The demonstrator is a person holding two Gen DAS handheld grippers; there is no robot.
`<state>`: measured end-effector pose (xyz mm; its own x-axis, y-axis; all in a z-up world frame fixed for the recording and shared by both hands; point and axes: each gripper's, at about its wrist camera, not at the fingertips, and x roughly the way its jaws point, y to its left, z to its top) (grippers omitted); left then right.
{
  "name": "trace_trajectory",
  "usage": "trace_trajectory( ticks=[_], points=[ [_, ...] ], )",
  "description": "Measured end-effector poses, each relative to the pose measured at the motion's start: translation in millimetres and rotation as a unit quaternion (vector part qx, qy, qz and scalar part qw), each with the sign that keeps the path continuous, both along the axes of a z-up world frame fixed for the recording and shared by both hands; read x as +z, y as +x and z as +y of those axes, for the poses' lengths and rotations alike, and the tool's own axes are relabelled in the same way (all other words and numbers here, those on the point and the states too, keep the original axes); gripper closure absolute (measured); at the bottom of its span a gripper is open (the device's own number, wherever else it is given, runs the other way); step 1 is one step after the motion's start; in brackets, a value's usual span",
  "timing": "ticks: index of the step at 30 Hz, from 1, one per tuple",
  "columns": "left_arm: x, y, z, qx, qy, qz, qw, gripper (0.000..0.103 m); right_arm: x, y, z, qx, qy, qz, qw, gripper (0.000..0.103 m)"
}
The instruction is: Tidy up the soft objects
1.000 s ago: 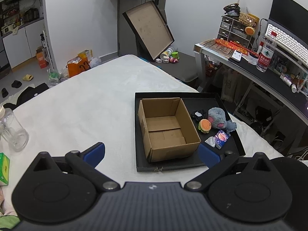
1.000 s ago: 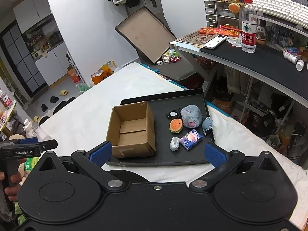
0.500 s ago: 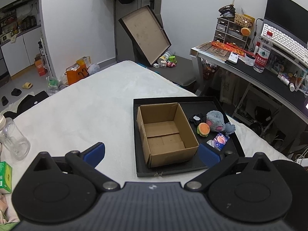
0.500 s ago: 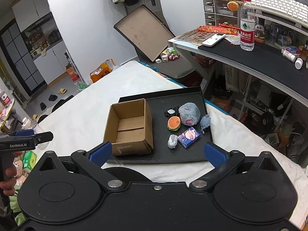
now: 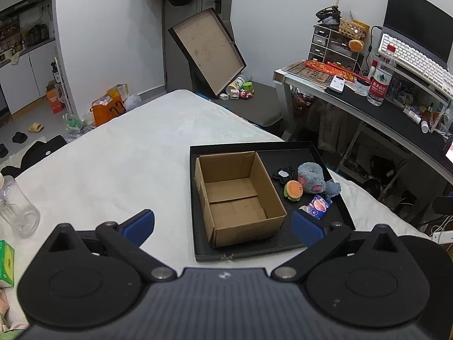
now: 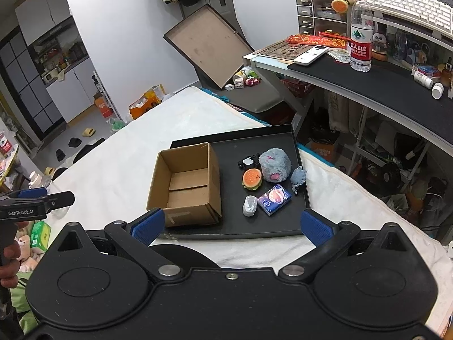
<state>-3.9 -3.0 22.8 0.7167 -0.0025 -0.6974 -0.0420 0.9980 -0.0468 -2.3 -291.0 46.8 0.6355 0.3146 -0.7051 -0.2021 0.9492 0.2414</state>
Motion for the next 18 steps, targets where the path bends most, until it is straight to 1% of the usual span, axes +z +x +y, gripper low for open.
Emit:
trace_trajectory(
  ticks=[6,18],
  points=[
    [1.4,-0.3,-5.8,-0.013,0.000,0.000,0.9999,0.000,-1.6,0.3,-2.4,-0.004,-0.003,0.001,1.000,0.000],
    [-2.2,2.5,-15.0,-0.022,0.000,0.005,0.9998,0.000,-5.7,2.0,-9.2,-0.010,-0.007,0.004,1.000,0.000]
  ],
)
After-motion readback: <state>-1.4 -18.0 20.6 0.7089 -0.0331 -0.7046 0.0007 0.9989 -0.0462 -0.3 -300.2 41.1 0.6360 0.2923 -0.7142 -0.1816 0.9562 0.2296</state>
